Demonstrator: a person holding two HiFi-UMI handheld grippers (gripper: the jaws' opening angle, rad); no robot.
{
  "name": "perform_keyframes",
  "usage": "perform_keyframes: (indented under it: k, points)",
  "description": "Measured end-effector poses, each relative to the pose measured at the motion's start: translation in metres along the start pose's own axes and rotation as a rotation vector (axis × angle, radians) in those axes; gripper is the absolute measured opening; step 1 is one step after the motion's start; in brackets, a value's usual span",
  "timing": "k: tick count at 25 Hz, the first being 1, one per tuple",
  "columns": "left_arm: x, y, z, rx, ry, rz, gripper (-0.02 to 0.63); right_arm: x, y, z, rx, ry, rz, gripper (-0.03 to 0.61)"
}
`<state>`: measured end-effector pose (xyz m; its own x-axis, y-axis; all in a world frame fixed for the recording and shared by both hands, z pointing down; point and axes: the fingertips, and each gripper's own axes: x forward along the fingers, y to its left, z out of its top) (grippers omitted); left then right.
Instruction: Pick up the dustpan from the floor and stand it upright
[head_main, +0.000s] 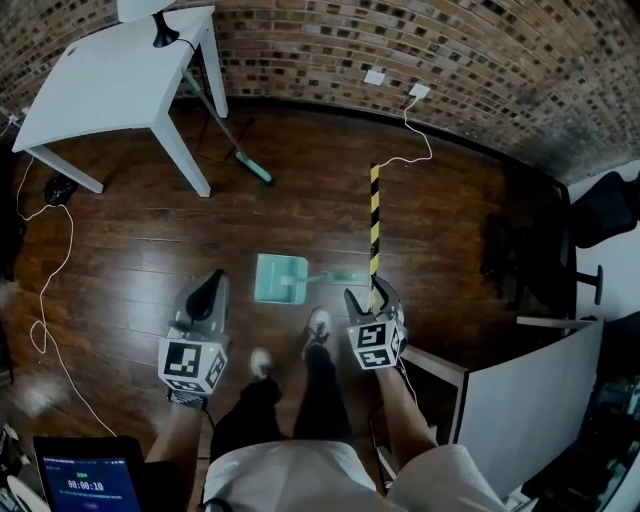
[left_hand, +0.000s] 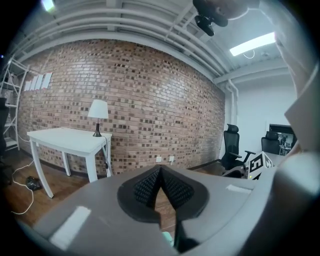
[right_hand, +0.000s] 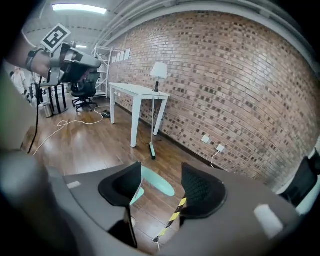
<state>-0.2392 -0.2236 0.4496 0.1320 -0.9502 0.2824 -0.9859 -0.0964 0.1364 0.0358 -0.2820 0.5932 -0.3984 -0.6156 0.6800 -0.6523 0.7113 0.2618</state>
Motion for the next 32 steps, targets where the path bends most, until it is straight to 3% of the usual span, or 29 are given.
perform_keyframes:
  k: [7, 12, 18, 24, 32]
  points:
    - [-0.043, 0.009, 0.029, 0.029, -0.04, -0.016, -0.002, -0.075, 0.0, 0.05, 0.072, -0.134, -0.162, 0.175]
    - [-0.06, -0.006, 0.061, 0.052, -0.095, -0.033, -0.003, -0.132, -0.015, 0.085, 0.226, -0.263, -0.255, 0.155]
    - [-0.072, -0.038, 0.093, 0.084, -0.153, -0.071, -0.002, -0.186, -0.026, 0.132, 0.349, -0.438, -0.248, 0.137]
    - [-0.092, -0.074, 0.112, 0.161, -0.2, -0.096, -0.003, -0.228, -0.027, 0.15, 0.281, -0.496, -0.21, 0.098]
    - [-0.111, -0.095, 0.118, 0.136, -0.209, -0.108, -0.003, -0.254, -0.012, 0.157, 0.246, -0.551, -0.152, 0.031]
